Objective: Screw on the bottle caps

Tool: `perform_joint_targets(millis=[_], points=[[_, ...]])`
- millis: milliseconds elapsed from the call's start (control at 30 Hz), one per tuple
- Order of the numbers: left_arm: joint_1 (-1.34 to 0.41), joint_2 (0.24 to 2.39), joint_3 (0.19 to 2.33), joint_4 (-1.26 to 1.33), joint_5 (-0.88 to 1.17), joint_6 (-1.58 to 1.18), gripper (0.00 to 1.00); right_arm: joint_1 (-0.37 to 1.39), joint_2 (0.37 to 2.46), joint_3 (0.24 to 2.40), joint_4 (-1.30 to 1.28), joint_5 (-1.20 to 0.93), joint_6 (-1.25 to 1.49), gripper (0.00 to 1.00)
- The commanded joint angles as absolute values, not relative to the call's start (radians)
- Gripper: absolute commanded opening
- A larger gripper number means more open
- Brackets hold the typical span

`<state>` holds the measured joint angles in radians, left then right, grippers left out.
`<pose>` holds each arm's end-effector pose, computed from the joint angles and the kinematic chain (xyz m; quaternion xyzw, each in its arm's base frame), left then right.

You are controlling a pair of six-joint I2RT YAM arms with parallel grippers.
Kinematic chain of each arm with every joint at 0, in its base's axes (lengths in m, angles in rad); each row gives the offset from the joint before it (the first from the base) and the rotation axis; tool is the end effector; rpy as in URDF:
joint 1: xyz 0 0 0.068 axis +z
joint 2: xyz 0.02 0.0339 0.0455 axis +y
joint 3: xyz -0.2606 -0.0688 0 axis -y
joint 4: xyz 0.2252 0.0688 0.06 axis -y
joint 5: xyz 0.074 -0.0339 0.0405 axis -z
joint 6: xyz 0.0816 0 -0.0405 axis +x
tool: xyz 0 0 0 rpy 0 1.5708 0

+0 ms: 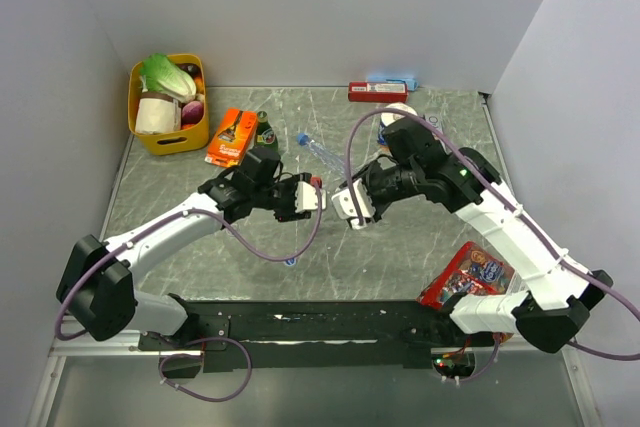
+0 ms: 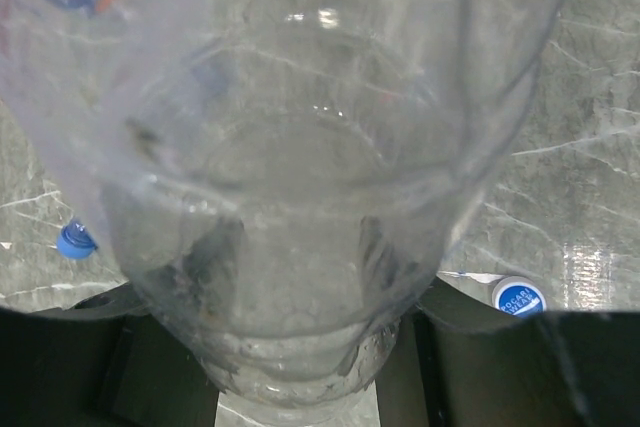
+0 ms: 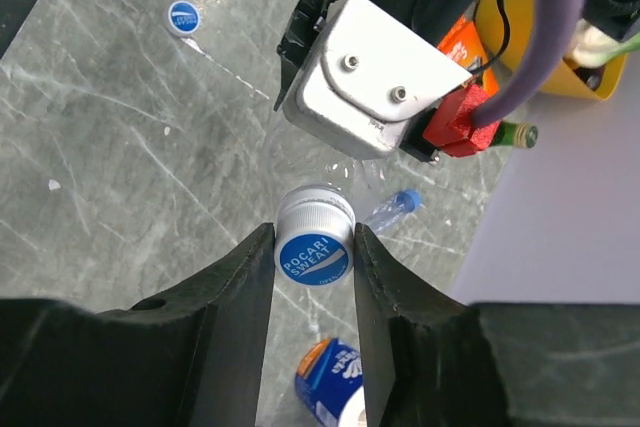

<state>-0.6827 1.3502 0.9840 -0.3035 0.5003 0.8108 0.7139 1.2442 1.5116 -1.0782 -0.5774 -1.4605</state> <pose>0.2150 -0.2252 0.2528 0.6716 0.5669 -0.1954 0.4353 0.1491 0.1881 0.3745 -0.8373 0.3204 0.1165 0.4275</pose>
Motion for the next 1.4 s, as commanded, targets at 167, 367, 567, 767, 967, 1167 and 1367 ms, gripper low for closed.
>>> perform_joint_targets(millis=[167,367,567,767,967,1167,1367], points=[[-0.686,1.336,0.979,0.064,0.29,0.569,0.01,0.661,1.439,1.745,-0.946,-0.497,-0.684,0.06],[-0.733,1.364,0.963,0.271,-0.078,0.514,0.01,0.456,1.626,1.774,-0.945,-0.754,-0.008,0.0],[-0.739,1.433,1.009,0.233,-0.196,0.561,0.01,0.422,1.687,1.869,-0.923,-0.901,0.091,0.21],[-0.732,1.414,0.993,0.1,-0.083,0.595,0.01,0.279,1.723,2.25,-0.934,-0.945,-0.128,0.62],[-0.712,1.353,0.979,-0.109,0.227,0.644,0.01,0.325,1.481,1.972,-1.077,-0.95,-0.824,0.64],[-0.707,1.328,0.985,-0.205,0.373,0.725,0.01,0.533,1.176,1.504,-0.999,-0.698,-1.397,0.71],[-0.706,1.327,1.009,-0.244,0.408,0.764,0.01,0.603,1.163,1.453,-1.02,-0.641,-1.497,0.71]])
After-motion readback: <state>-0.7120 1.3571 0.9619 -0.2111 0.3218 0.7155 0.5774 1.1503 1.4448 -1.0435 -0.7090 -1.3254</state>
